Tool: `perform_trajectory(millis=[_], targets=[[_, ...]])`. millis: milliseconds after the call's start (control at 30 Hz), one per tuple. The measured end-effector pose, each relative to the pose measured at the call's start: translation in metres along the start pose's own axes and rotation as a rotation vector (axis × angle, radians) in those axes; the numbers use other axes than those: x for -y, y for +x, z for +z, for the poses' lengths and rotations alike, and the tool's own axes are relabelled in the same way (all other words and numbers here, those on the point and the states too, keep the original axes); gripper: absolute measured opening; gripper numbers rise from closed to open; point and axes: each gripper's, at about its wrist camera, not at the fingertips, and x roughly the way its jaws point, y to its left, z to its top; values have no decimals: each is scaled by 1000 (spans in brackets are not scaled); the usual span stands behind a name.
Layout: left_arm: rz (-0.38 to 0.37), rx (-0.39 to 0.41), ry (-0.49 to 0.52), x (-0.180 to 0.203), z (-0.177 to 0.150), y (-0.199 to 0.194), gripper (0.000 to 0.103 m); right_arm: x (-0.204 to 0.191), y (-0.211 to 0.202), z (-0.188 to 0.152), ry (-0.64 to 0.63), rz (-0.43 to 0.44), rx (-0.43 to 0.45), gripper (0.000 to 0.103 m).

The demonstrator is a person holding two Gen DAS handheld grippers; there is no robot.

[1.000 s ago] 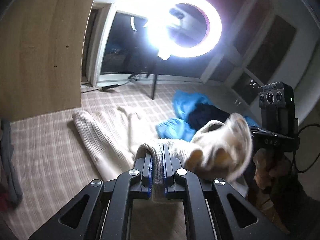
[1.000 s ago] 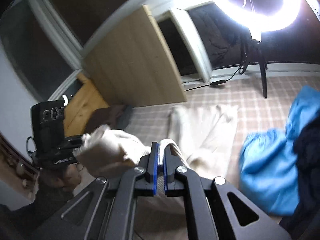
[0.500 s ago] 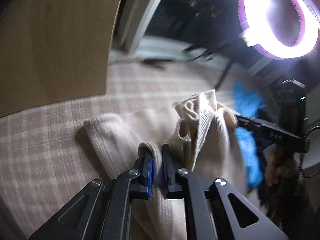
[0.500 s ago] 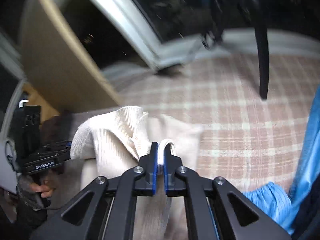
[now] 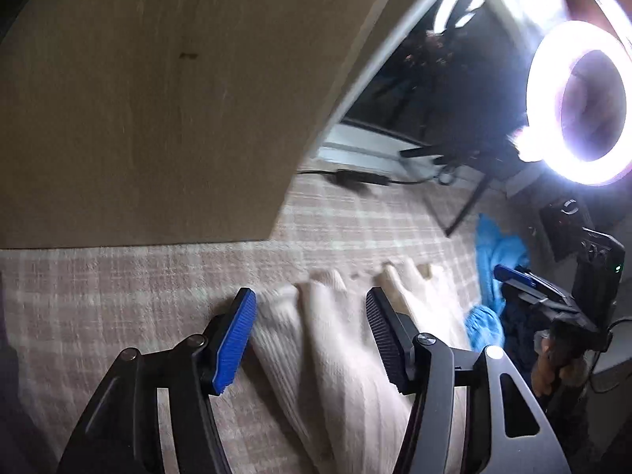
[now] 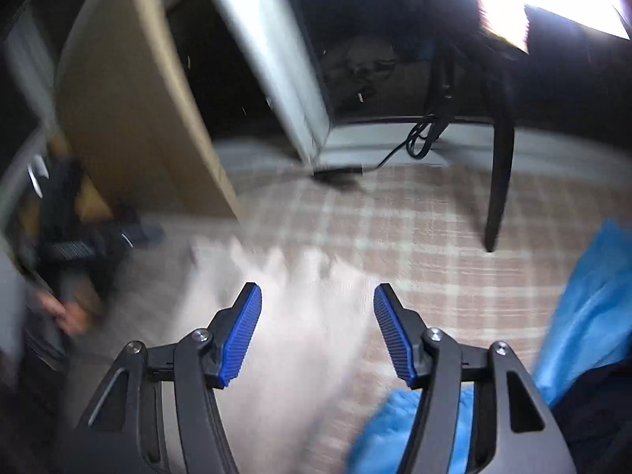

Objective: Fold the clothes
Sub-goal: 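Fold the lifted hem over onto the sweater body with both grippers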

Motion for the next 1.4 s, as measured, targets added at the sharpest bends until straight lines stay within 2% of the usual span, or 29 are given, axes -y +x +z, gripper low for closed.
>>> perform_trajectory(millis=[67,133,233,300,333,367,400,500,633,700,767,800,833,867,900,933,967,1000,1033,1133,1267,1400], targets=[[45,-28,63,12,-13,11,55,-7,9,-9,-47,-47,-35,58],[88,-56,117,23,-25,22,55,-3,21,-15,-39,-55,-68,58],[134,-102,128,27,-33,46,55,17,45,-17,61,6,-122,58],[137,-111,144,32,-37,57,49,28,57,-16,109,53,-132,57],[132,-109,154,35,-38,61,31,31,59,-16,122,80,-128,42],[127,-103,168,38,-39,63,21,31,59,-16,126,110,-124,29],[123,-88,190,42,-39,60,16,30,59,-16,122,130,-122,7],[93,-46,223,48,-42,45,12,18,52,-14,63,135,-117,7],[72,27,161,39,-46,13,12,3,31,-7,11,157,-67,7],[82,34,132,27,-51,9,13,2,38,-4,-7,93,-78,7],[84,2,67,7,-51,24,16,5,58,-6,-24,16,-127,7],[84,-24,48,1,-49,32,19,5,66,-8,-37,-13,-148,8],[82,-46,26,-6,-48,39,29,5,71,-10,-48,-34,-165,14],[75,-51,5,-9,-46,40,32,5,73,-11,-54,-48,-170,15],[69,-31,-2,-9,-44,34,31,5,67,-12,-51,-49,-151,21],[63,-11,-8,-9,-43,27,33,5,58,-12,-42,-52,-121,33],[62,10,-10,-8,-42,20,39,7,47,-11,-30,-54,-84,40],[72,33,-4,-6,-41,13,43,8,37,-11,-17,-57,-52,54],[81,56,2,-3,-41,5,50,12,29,-11,0,-58,-30,63],[93,68,-9,-3,-39,2,61,24,23,-11,51,-26,-19,71],[191,-10,-19,-6,-27,31,61,33,52,-10,60,-45,-108,71],[200,-62,-14,-5,-13,63,64,34,78,-3,50,-34,-139,71]])
